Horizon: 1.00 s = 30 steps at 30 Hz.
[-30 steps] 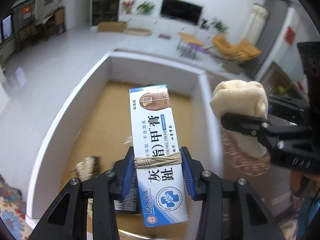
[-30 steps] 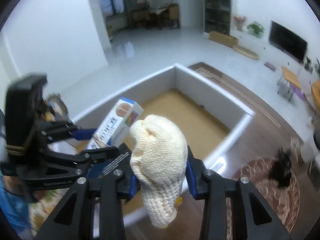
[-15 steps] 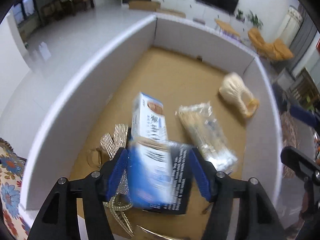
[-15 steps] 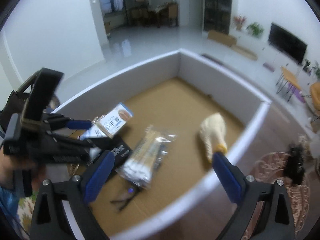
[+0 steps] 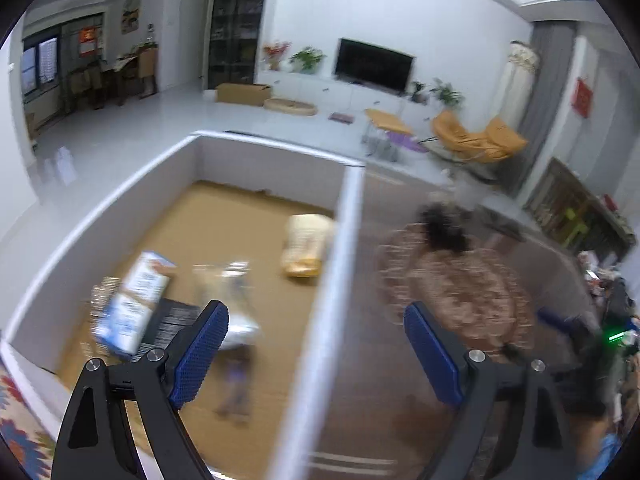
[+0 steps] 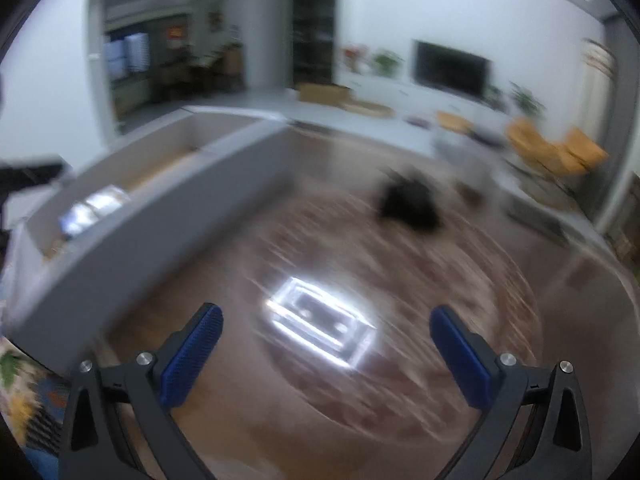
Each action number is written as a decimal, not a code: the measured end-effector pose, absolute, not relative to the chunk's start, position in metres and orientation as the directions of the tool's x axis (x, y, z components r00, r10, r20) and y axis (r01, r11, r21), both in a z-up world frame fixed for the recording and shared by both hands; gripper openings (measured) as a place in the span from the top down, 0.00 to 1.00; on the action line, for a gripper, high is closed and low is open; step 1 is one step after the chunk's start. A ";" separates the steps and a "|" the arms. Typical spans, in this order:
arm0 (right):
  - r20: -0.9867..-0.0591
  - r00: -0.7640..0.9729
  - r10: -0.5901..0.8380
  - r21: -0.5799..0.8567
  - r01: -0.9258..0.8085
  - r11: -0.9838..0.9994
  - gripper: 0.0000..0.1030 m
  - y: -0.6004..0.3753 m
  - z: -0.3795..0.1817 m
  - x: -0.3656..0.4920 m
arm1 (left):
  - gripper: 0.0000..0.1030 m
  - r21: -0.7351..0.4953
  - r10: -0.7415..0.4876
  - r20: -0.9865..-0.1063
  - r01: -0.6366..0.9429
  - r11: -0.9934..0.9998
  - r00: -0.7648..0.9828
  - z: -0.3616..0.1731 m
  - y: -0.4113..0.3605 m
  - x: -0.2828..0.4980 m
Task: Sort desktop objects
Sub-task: 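Return both open tools from the bin to the table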
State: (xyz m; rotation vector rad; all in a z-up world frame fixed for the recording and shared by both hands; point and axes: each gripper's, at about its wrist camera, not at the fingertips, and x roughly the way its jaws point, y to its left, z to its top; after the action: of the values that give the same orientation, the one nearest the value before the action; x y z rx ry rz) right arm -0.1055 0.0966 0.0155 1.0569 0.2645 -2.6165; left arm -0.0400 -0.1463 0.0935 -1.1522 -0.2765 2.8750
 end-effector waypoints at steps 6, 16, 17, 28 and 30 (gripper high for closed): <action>-0.758 -0.648 -0.068 -0.044 0.156 -0.987 0.00 0.190 -0.031 -0.101 | 0.12 -0.142 0.199 -0.668 -0.141 -0.980 -0.717 0.104 -0.044 -0.029; -0.808 -0.587 -0.044 0.003 0.071 -0.997 0.00 0.233 -0.063 -0.108 | 0.12 -0.090 0.224 -0.763 -0.244 -0.966 -0.606 0.017 0.038 -0.058; -0.812 -0.582 -0.037 -0.004 0.069 -0.998 0.00 0.231 -0.064 -0.108 | 0.12 -0.074 0.209 -0.773 -0.243 -0.967 -0.599 0.008 0.038 -0.062; -0.813 -0.582 -0.028 -0.014 0.068 -0.998 0.00 0.228 -0.063 -0.107 | 0.09 0.010 0.113 -0.812 -0.208 -0.978 -0.573 -0.059 0.031 -0.092; -0.813 -0.582 -0.028 -0.014 0.068 -0.998 0.00 0.228 -0.064 -0.107 | 0.00 0.005 0.120 -0.807 -0.209 -0.978 -0.579 -0.062 0.031 -0.093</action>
State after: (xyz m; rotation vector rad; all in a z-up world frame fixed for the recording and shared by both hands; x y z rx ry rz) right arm -0.1071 0.2281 -0.0635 1.4093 0.0675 -2.7468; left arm -0.0930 0.0305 -0.0619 -1.3347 0.1477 2.6335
